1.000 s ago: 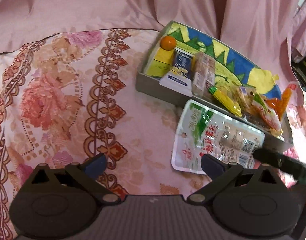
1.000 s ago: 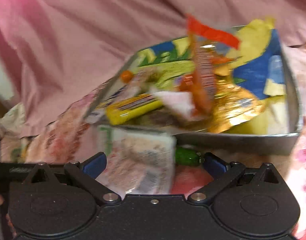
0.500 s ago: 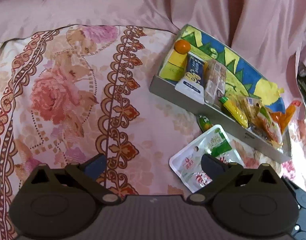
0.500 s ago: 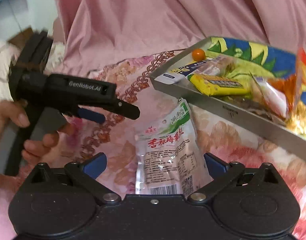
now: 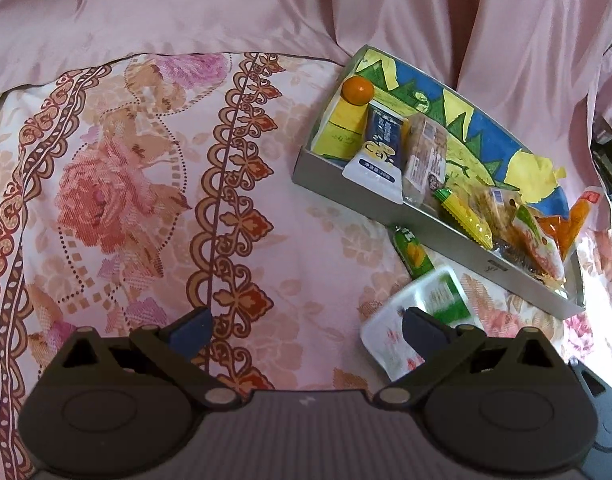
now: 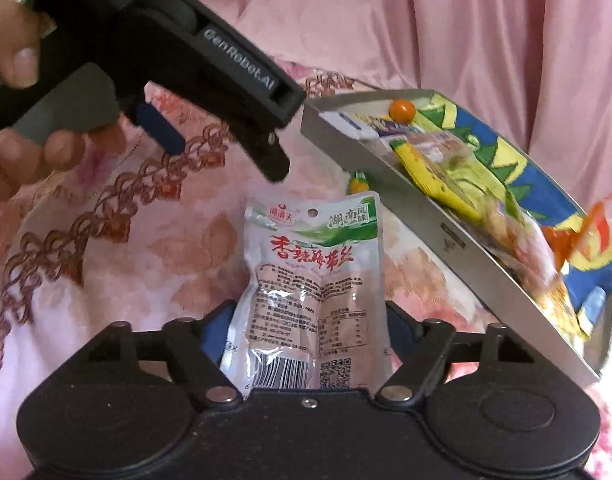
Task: Organize snacks
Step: 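Grasp the white-green pouch with the right tool, then grasp the green sausage stick with the left tool while the right tool holds the pouch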
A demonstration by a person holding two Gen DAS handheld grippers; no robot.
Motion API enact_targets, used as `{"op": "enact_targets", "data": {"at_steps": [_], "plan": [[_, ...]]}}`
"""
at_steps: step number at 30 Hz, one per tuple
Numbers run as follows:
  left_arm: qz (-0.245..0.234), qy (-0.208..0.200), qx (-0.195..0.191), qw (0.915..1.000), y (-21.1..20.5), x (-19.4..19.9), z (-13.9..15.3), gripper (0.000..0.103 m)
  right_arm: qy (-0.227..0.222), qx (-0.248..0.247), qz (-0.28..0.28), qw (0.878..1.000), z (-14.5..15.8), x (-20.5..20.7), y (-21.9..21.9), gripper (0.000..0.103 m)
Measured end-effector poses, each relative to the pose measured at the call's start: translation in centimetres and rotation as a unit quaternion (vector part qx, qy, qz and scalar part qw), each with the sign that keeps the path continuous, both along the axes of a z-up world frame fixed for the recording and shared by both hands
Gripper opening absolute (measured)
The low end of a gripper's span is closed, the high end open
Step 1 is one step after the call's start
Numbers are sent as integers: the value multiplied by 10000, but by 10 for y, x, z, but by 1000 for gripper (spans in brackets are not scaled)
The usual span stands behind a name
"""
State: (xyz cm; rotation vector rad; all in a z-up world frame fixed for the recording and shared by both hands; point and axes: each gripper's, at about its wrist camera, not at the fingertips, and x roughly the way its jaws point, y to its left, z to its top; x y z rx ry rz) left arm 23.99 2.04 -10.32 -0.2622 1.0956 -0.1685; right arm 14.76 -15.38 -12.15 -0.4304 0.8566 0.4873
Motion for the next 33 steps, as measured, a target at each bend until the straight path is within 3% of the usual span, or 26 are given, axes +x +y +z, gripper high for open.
{"op": "enact_targets", "data": {"at_steps": [8, 15, 20, 23, 26, 31, 33], "plan": [[-341, -143, -136, 9992, -13, -6, 0, 103, 509, -762, 195, 9956, 13, -25, -27, 71], [-974, -456, -135, 9941, -48, -9, -4, 103, 701, -1084, -715, 9891, 12, -12, -74, 71], [-748, -487, -338, 9954, -70, 4, -8, 103, 876, -992, -1218, 9837, 10, 8, -95, 73], [-491, -365, -24, 9981, -92, 14, -15, 102, 991, -876, -1365, 9818, 9, 17, -97, 75], [-516, -520, 336, 9968, -112, 15, -18, 102, 953, -1040, -1216, 9825, 7, 16, -91, 77], [-622, -769, 1307, 9865, -133, 14, -27, 86, 929, -982, -1204, 9835, 6, 17, -91, 77], [-717, -902, 1447, 9827, -134, 10, -28, 83, 894, -940, -1188, 9844, 7, 16, -89, 77]]}}
